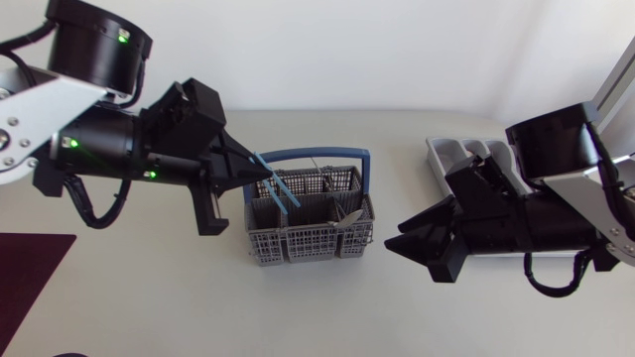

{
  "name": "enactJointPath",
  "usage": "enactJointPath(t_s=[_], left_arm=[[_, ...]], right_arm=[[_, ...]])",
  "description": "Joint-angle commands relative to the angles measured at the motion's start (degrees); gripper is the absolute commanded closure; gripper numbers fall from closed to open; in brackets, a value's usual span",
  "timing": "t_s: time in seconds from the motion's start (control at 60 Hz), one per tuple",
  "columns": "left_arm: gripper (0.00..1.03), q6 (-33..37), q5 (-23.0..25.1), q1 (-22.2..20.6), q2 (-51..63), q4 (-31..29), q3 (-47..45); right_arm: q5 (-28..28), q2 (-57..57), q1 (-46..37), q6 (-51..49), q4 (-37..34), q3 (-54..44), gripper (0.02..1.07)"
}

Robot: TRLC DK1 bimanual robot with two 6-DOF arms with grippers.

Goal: Sort the cutlery from the basket into the organizer compartments.

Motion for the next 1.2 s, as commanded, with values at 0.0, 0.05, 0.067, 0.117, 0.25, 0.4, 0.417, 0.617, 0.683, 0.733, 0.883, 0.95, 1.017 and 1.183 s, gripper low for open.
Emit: enactJointPath(t_s=[0.0, 0.05, 0.067, 0.117, 0.25, 0.4, 0.417, 0.617, 0.683, 0.733, 0.883, 0.95, 1.017, 1.183], left_arm=[[1.00, 1.1, -0.1, -0.3, -2.1, -2.0, 3.5], [1.00, 1.1, -0.3, -0.4, -2.5, -3.1, 4.7], [1.00, 1.1, -0.4, -0.4, -2.6, -3.4, 5.0], [1.00, 1.1, -0.4, -0.6, -2.9, -4.3, 5.8], [1.00, 1.0, -0.6, -1.4, -3.8, -6.7, 8.1], [1.00, 0.6, -0.5, -2.5, -4.3, -9.2, 10.6], [1.00, 0.5, -0.5, -2.6, -4.3, -9.3, 10.7], [1.00, -0.4, -0.1, -4.2, -3.9, -10.3, 11.5], [1.00, -1.1, 0.0, -4.9, -3.4, -10.5, 11.9], [1.00, -1.6, 0.0, -5.4, -3.3, -10.6, 12.2], [1.00, -2.8, 0.0, -6.2, -3.0, -11.5, 13.6], [1.00, -3.3, 0.0, -6.6, -2.6, -11.8, 14.0], [1.00, -3.7, 0.0, -6.8, -2.3, -11.9, 14.4], [1.00, -4.5, 0.5, -7.1, -0.8, -12.0, 15.1]], right_arm=[[1.4, -2.2, 1.8, -0.8, -0.6, -1.1, 0.47], [1.8, -3.1, 2.5, -0.7, -0.6, -0.9, 0.47], [2.0, -3.4, 2.7, -0.7, -0.6, -0.8, 0.47], [2.2, -4.1, 3.5, -0.7, -0.6, -0.6, 0.47], [2.5, -6.2, 5.5, -0.8, -0.3, 1.3, 0.47], [1.6, -5.9, 7.4, -1.1, 0.5, 4.3, 0.43], [1.5, -5.7, 7.7, -1.1, 0.7, 4.6, 0.43], [0.2, -0.3, 11.9, -2.2, 4.4, 7.8, 0.39], [-0.5, 2.9, 12.2, -3.3, 6.1, 9.4, 0.37], [-1.4, 4.8, 12.3, -4.0, 7.0, 10.6, 0.37], [-3.4, 9.7, 12.4, -5.5, 9.8, 13.2, 0.37], [-4.3, 11.4, 12.5, -5.6, 11.5, 14.0, 0.37], [-4.6, 13.0, 12.9, -5.7, 12.8, 14.7, 0.34], [-4.7, 16.0, 14.3, -6.7, 15.3, 16.2, 0.34]])
